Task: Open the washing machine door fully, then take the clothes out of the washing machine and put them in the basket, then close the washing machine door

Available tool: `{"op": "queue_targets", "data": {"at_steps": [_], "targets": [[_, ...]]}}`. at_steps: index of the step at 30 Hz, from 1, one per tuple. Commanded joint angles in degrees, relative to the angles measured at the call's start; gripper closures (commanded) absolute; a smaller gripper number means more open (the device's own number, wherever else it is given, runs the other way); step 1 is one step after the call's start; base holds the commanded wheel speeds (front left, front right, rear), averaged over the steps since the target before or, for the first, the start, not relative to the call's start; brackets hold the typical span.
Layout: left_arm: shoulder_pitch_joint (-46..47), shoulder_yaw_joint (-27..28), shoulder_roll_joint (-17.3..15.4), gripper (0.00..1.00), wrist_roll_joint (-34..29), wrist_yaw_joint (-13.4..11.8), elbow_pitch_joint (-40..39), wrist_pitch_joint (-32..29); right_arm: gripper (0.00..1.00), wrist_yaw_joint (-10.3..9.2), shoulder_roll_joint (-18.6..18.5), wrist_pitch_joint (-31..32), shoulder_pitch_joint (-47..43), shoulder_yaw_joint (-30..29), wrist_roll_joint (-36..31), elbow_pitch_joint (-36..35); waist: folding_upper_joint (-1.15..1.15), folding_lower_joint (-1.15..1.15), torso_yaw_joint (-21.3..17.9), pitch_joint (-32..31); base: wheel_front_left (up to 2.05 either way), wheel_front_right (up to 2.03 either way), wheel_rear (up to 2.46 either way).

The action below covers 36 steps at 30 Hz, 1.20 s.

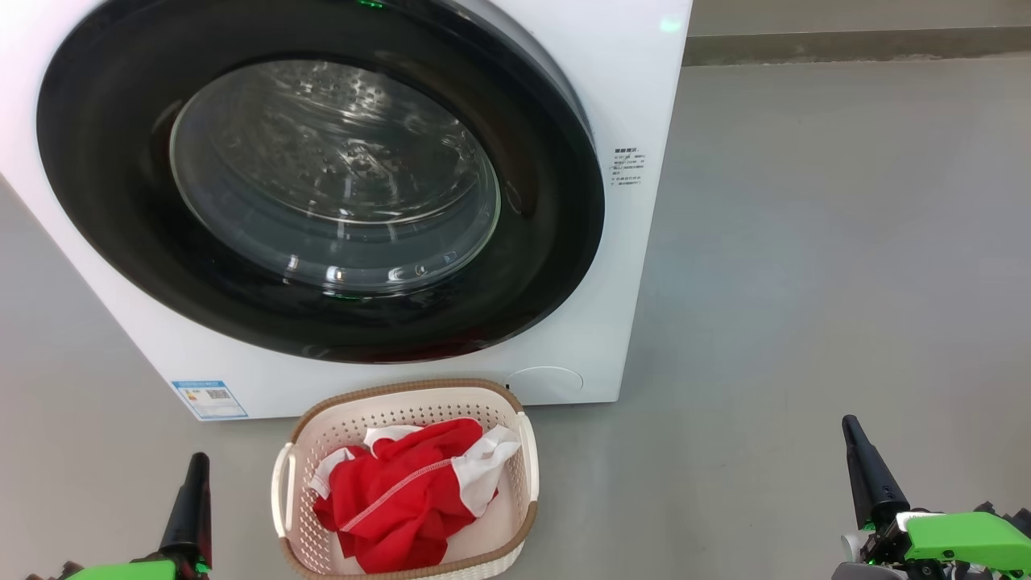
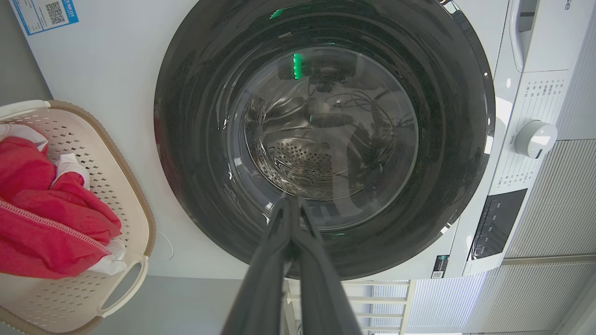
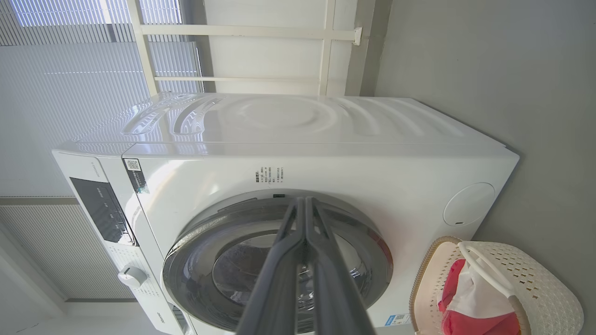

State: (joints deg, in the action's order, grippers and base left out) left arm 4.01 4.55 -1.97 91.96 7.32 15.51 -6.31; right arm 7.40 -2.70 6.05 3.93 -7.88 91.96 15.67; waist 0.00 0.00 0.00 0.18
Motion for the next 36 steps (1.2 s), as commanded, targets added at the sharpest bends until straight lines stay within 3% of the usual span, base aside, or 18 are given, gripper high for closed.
{"op": "queue_targets", "data": {"at_steps": [1,36], "targets": [[2.18,2.01,-0.92,1.00,0.16,0.17,-1.48,-0.21,1.00,0.09,-0.22,0.44,2.25,1.36,0.20,-1.65,0.00,0.00,0.00,0.00,0.00,0.00,0.00],[2.18,2.02,-0.91,1.00,0.16,0.17,-1.47,-0.22,1.00,0.09,-0.20,0.46,2.26,1.33,0.18,-1.65,0.00,0.00,0.00,0.00,0.00,0.00,0.00]]}}
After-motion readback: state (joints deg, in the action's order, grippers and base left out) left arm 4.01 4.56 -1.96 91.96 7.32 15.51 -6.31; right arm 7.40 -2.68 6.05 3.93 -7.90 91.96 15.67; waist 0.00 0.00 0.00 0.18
